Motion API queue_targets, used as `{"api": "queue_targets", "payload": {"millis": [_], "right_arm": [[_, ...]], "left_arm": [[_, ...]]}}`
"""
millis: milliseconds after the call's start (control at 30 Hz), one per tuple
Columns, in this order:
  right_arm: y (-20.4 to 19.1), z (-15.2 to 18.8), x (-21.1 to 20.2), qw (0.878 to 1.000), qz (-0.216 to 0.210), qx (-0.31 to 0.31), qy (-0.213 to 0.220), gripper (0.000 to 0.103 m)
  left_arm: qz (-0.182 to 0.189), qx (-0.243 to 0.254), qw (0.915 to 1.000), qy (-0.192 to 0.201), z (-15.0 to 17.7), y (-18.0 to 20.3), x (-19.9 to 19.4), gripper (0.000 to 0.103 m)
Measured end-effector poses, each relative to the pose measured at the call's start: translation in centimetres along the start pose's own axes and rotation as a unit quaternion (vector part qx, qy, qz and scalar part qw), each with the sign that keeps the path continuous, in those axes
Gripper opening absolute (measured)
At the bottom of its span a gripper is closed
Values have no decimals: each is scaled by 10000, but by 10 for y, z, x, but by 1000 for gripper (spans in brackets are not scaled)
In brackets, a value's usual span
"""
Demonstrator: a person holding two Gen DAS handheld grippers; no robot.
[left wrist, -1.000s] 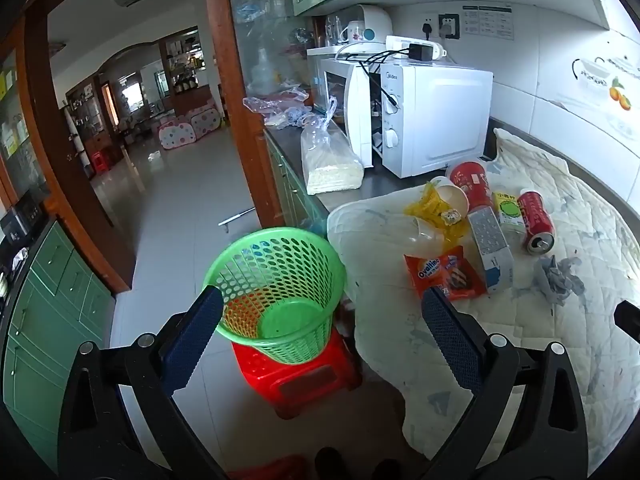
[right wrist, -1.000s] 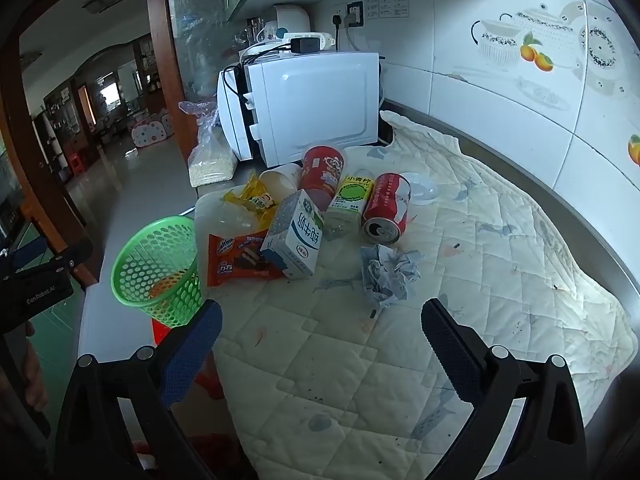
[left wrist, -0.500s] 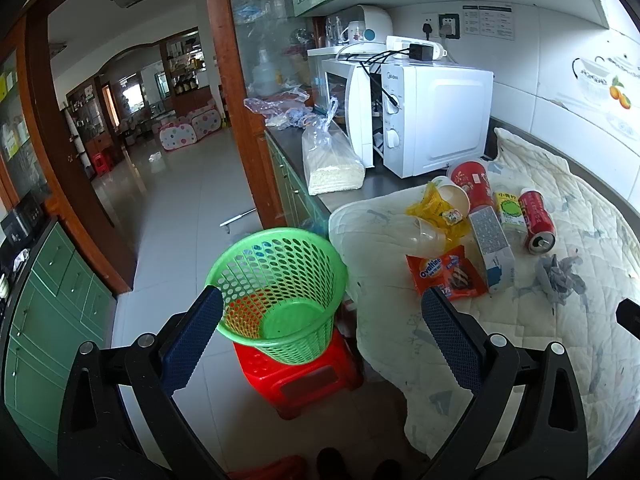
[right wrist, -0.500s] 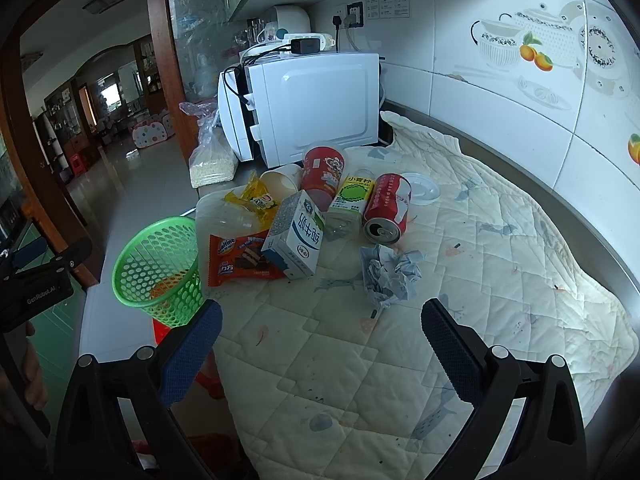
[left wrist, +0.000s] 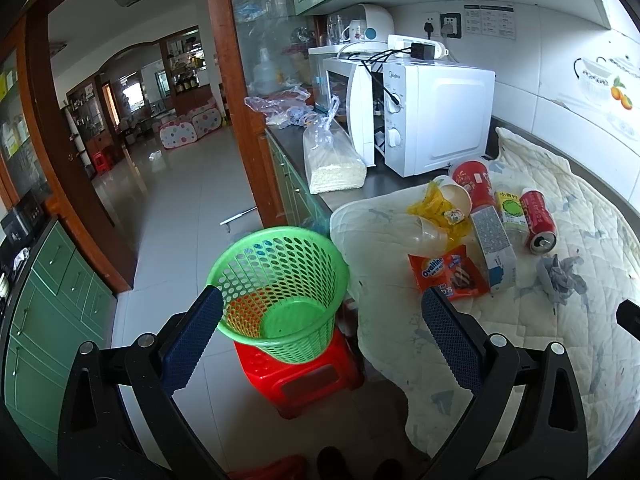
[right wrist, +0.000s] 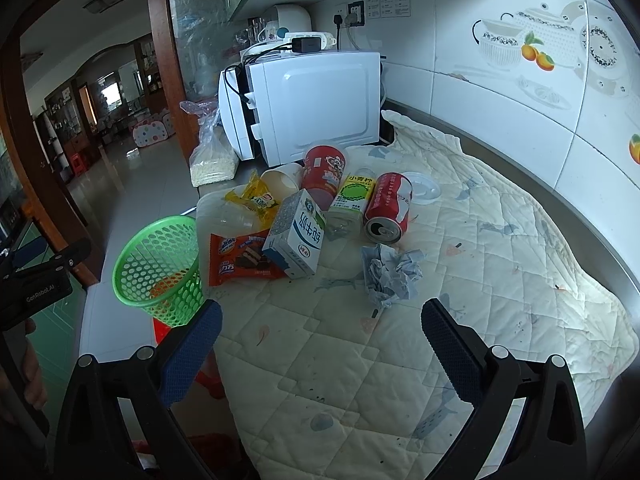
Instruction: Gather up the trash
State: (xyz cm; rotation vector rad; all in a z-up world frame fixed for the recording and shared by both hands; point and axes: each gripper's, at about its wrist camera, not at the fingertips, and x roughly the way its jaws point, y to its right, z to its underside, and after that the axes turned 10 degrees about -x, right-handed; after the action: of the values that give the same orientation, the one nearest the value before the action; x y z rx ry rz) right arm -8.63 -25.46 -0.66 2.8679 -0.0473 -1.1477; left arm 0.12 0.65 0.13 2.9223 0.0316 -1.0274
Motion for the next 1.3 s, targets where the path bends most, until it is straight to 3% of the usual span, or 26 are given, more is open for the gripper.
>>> {"api": "queue_targets", "payload": {"millis": [1300], "right_arm": [[1,1,1,10000,-13,7,-21,97]], "left_arm": [[-25,-1,10000,-42,5,-2,4,98]]}}
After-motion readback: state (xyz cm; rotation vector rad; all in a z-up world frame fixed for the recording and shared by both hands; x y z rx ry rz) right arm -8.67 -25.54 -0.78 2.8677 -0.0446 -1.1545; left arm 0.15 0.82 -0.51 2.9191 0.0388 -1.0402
